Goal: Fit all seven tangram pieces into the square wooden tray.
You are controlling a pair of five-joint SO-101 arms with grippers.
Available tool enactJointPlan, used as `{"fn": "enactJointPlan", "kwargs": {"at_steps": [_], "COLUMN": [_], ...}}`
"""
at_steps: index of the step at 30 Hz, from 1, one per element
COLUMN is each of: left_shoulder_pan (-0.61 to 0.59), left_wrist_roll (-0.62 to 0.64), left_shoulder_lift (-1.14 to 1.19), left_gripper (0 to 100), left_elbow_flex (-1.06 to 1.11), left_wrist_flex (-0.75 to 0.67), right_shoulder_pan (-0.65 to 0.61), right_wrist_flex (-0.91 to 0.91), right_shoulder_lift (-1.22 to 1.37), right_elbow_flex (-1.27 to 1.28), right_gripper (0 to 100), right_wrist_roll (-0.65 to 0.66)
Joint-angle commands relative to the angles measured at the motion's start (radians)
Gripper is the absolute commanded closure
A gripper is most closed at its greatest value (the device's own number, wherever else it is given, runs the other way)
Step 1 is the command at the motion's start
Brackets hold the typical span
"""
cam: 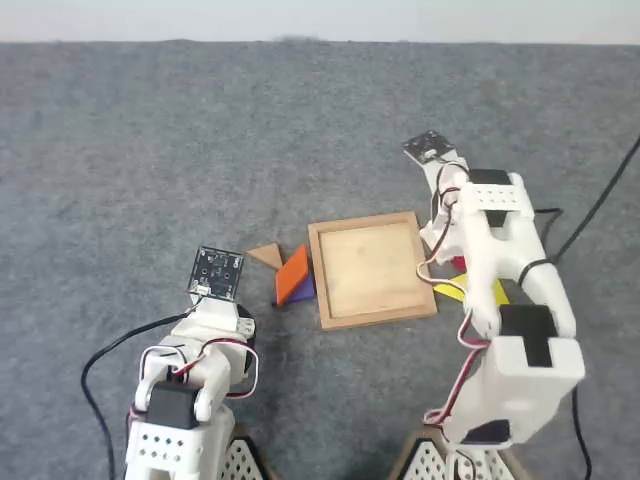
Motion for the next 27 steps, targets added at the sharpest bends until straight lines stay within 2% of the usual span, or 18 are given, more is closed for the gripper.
{"fn": "enactJointPlan", "kwargs": {"at_steps": [1,5,20,27], "left_shoulder_pan": [0.002,0.002,0.002,0.002], "left_wrist_roll": [0.012,0.012,0.012,0.012], "left_shoulder_lift": [-0.012,-0.012,-0.012,-0.012], "left_gripper": [99,99,99,99], "left_elbow_flex": [-0.013,-0.013,-0.013,-0.013], "left_wrist_flex": [0.006,0.006,0.006,0.006], "right_shoulder_pan": [0.024,0.021,0.021,0.027], "right_wrist_flex": [-0.041,-0.054,-0.076,-0.081], "right_shoulder_lift": [0.013,0.061,0.104,0.102], "right_elbow_flex": [-0.058,-0.06,-0.054,-0.054], "right_gripper": [67.3,67.3,67.5,82.5], "right_wrist_roll": [0.018,0.066,0.074,0.032]}}
